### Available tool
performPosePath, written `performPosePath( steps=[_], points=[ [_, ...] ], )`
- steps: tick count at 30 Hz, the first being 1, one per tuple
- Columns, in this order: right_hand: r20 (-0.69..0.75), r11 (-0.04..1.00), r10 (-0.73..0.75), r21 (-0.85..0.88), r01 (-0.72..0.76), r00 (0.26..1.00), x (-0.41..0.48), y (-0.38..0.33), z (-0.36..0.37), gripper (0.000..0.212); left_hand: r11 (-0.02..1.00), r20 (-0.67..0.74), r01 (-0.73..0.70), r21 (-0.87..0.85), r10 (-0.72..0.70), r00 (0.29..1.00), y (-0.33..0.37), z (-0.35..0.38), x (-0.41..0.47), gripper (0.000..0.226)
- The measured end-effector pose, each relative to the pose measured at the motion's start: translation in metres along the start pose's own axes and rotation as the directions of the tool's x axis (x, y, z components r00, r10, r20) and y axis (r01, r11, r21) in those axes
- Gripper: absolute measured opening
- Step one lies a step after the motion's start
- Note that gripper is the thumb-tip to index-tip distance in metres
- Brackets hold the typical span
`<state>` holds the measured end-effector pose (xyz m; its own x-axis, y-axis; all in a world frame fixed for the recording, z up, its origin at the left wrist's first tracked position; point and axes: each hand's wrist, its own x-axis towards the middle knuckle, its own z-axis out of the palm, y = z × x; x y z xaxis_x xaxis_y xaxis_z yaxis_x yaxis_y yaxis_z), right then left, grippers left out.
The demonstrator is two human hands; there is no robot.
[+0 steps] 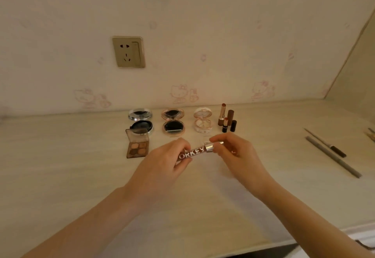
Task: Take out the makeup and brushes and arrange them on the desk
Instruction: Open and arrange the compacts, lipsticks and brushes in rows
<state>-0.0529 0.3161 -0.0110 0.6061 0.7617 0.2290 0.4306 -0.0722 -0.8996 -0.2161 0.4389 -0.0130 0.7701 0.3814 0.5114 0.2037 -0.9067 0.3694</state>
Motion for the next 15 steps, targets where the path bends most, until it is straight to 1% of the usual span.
performPosePath(
  steps=[3,5,7,9,11,13,15],
  points=[
    [0.078,0.978,0.134,0.149,-0.145,0.988,0.002,-0.001,0.018,0.012,0.991,-0.049,-0.044,0.126,0.050,0.998,-0.009,-0.007,-0.014,0.018],
    [0.122,0.952,0.203,0.208,-0.225,0.972,0.002,-0.002,0.029,0.010,0.988,-0.063,-0.040,0.146,0.050,0.997,-0.013,-0.009,-0.020,0.021],
    [0.148,0.929,0.243,0.250,-0.274,0.959,0.002,-0.002,0.037,0.010,0.987,-0.079,-0.044,0.155,0.057,0.995,-0.016,-0.009,-0.025,0.024],
    [0.157,0.922,0.248,0.265,-0.283,0.956,0.001,-0.001,0.044,0.011,0.985,-0.096,-0.049,0.163,0.065,0.993,-0.019,-0.008,-0.029,0.024],
    [0.149,0.933,0.233,0.244,-0.264,0.961,-0.001,-0.001,0.048,0.013,0.988,-0.117,-0.040,0.150,0.058,0.991,-0.021,-0.007,-0.032,0.021],
    [0.116,0.954,0.202,0.204,-0.222,0.973,-0.003,0.000,0.048,0.015,0.991,-0.143,-0.030,0.133,0.049,0.989,-0.023,-0.006,-0.033,0.018],
    [0.062,0.961,0.171,0.208,-0.180,0.983,-0.005,0.001,0.046,0.026,0.993,-0.165,-0.023,0.116,0.042,0.985,-0.024,-0.005,-0.035,0.015]
  ],
)
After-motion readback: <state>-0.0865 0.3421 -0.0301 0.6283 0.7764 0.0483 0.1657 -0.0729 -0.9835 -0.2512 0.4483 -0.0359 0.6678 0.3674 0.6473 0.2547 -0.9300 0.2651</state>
